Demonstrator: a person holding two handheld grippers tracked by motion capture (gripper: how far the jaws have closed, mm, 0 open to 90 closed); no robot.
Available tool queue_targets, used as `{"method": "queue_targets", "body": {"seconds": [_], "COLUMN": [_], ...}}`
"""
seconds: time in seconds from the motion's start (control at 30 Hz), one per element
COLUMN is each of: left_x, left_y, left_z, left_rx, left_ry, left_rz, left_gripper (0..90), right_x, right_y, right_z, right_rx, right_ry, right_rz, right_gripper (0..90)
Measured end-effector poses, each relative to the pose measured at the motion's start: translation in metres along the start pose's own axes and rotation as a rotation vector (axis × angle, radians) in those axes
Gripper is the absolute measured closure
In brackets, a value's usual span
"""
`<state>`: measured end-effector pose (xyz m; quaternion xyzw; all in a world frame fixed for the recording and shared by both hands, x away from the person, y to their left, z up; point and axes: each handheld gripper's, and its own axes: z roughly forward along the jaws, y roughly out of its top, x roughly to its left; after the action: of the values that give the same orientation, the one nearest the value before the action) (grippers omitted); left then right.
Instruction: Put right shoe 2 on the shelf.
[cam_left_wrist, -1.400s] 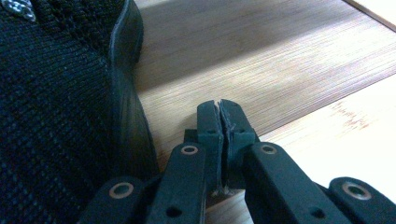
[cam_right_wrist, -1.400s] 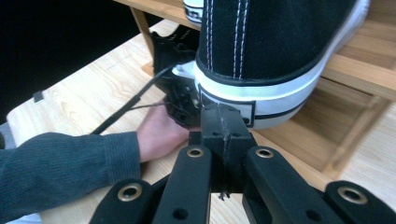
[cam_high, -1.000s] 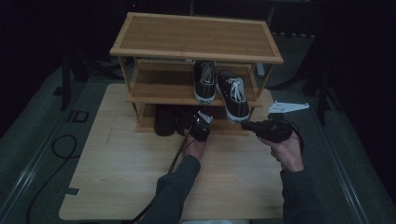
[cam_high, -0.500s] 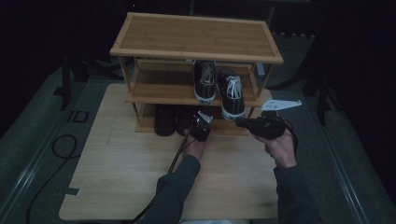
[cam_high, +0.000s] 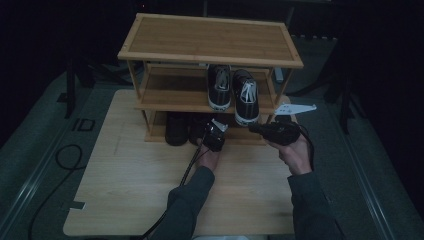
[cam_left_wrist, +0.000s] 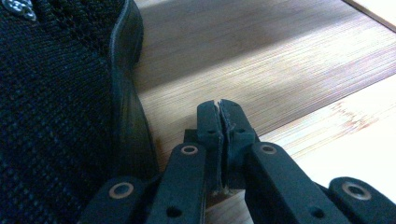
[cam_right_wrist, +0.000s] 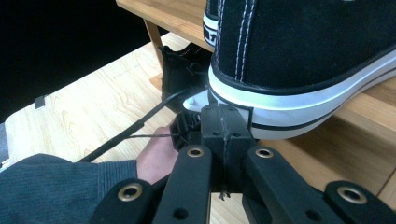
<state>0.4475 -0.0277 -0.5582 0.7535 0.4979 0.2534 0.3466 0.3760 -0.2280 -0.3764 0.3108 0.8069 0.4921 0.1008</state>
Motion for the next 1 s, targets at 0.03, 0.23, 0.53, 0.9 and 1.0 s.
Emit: {"method": "queue_targets", "body": {"seconds": [0.03, 0.23, 0.53, 0.9, 1.0], "left_x": [0.000, 0.000, 0.000, 0.000, 0.000], "left_y": [0.000, 0.000, 0.000, 0.000, 0.000], "left_z": [0.000, 0.000, 0.000, 0.000, 0.000], "left_rx": [0.002, 0.002, 0.001, 0.001, 0.001], "left_ry": [0.000, 0.004, -0.001, -0.003, -0.003], "left_rz": [0.003, -0.007, -0.001, -0.002, -0.002], "left_gripper": [87.7, 87.7, 87.7, 87.7, 87.7], "right_x": [0.000, 0.003, 0.001, -0.004, -0.006], "right_y": [0.000, 0.010, 0.011, 0.012, 0.012], "right_z": [0.000, 0.009, 0.013, 0.019, 0.017], "right_rx": [0.000, -0.010, 0.000, 0.007, 0.010], "right_ry": [0.000, 0.011, -0.001, -0.022, -0.023], "right_rz": [0.000, -0.014, -0.015, -0.019, -0.018], "right_gripper": [90.0, 90.0, 90.0, 90.0, 90.0]}}
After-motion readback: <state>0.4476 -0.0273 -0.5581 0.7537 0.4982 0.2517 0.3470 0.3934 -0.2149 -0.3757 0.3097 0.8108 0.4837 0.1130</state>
